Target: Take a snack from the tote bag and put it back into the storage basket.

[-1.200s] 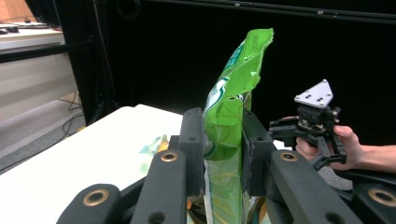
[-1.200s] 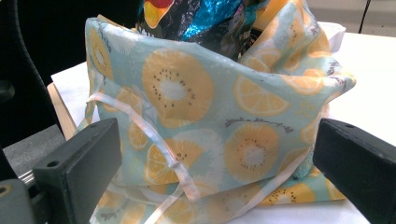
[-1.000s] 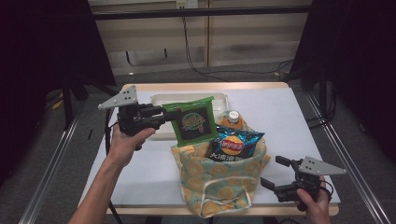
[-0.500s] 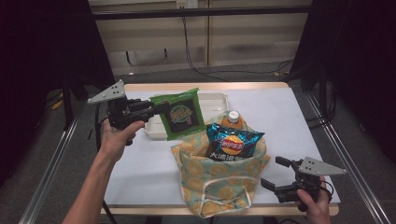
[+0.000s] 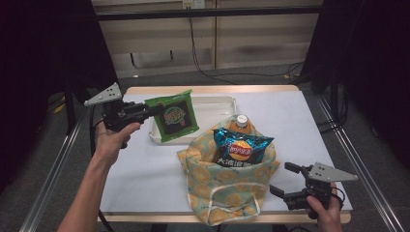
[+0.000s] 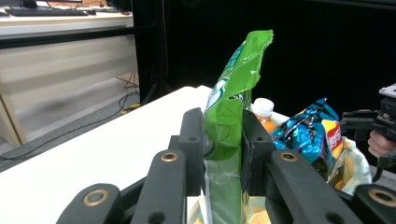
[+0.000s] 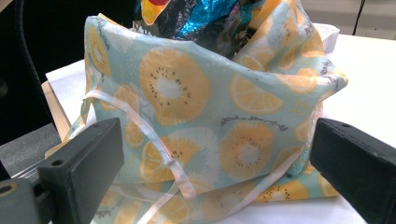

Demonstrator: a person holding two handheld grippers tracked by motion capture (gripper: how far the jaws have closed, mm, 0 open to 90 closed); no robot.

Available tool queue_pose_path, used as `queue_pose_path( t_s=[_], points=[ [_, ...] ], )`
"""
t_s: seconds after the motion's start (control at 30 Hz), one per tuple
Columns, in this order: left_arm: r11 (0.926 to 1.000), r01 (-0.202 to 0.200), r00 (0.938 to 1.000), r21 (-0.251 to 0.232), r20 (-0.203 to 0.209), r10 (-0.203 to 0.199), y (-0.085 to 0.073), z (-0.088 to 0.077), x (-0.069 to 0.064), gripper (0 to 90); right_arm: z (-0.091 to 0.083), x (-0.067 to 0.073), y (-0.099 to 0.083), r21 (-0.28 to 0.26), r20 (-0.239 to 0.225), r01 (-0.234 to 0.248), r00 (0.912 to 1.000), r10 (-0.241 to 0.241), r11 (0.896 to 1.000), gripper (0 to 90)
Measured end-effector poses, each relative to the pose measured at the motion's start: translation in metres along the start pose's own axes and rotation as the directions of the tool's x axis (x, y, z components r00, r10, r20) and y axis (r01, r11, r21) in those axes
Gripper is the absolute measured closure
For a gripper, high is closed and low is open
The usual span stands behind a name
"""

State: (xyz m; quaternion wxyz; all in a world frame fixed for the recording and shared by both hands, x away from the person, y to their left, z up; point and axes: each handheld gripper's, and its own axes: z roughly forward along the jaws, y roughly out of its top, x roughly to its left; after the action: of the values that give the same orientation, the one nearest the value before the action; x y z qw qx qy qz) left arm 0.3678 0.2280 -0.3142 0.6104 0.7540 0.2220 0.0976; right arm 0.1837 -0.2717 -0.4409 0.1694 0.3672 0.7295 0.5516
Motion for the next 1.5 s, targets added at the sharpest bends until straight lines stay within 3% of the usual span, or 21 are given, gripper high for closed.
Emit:
queue_pose_path(
  t_s=[0.33, 0.5, 0.67, 0.9, 1.03, 1.23, 1.5],
  points=[
    [0.9994, 0.014, 0.9997, 0.030, -0.020, -0.014, -0.015, 0.008, 0.016, 74.6, 0.001, 0.000, 0.000, 0.006, -0.003, -0.006, 1.0000, 0.006, 1.000, 2.3],
    [0.9987, -0.002, 0.9990, 0.051, -0.044, 0.004, -0.015, 0.010, 0.028, 74.6, 0.002, -0.002, 0.000, 0.005, 0.001, -0.010, 0.9999, 0.010, 1.000, 2.4],
    [0.9989, 0.011, 0.9992, 0.045, -0.040, -0.009, -0.015, 0.014, 0.044, 74.5, 0.004, -0.003, 0.000, 0.004, 0.000, -0.019, 0.9998, 0.019, 1.000, 2.4],
    [0.9946, 0.018, 0.9981, 0.103, -0.061, -0.012, -0.026, 0.031, 0.067, 74.3, 0.003, -0.003, -0.001, 0.007, 0.001, -0.023, 0.9997, 0.023, 1.000, 2.4],
    [0.9937, 0.038, 0.9974, 0.105, -0.065, -0.031, -0.033, 0.041, 0.082, 74.3, 0.003, -0.004, -0.002, 0.007, 0.001, -0.018, 0.9998, 0.018, 1.000, 2.4],
    [0.9941, 0.033, 0.9973, 0.103, -0.069, -0.026, -0.032, 0.053, 0.095, 74.3, 0.001, -0.003, -0.002, 0.007, -0.004, -0.021, 0.9998, 0.021, 1.000, 2.5],
    [0.9910, 0.072, 0.9931, 0.112, -0.100, -0.061, -0.041, 0.068, 0.117, 74.3, 0.003, -0.004, -0.002, 0.013, -0.008, -0.022, 0.9997, 0.022, 1.000, 2.6]
  ],
)
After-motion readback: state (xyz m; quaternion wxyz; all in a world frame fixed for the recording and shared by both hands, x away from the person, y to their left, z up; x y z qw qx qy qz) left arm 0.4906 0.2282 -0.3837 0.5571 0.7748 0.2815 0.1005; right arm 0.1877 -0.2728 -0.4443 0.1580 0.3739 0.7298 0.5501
